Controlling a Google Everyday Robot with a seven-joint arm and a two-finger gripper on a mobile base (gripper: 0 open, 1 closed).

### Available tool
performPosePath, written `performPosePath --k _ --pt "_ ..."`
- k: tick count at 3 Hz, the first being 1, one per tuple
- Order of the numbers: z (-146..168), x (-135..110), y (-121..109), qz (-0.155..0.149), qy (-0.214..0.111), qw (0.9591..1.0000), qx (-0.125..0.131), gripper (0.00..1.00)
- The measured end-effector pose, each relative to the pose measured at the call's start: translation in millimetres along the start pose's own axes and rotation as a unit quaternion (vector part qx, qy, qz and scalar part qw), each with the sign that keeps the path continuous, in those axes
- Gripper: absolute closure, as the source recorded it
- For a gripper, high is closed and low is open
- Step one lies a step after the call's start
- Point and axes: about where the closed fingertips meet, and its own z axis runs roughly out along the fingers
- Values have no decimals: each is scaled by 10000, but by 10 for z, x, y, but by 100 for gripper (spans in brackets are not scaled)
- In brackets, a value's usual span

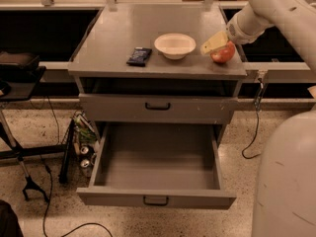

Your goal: Place apple into middle drawer

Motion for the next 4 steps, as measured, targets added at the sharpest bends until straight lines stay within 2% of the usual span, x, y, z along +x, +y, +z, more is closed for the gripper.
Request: performPosePath --k 1,2,4 --pt "146 -73 143 98 -126 9995 -281 0" --pt "242 -100 335 69 -163 9981 -594 19" --pt "215 98 536 5 10 9959 -903 65"
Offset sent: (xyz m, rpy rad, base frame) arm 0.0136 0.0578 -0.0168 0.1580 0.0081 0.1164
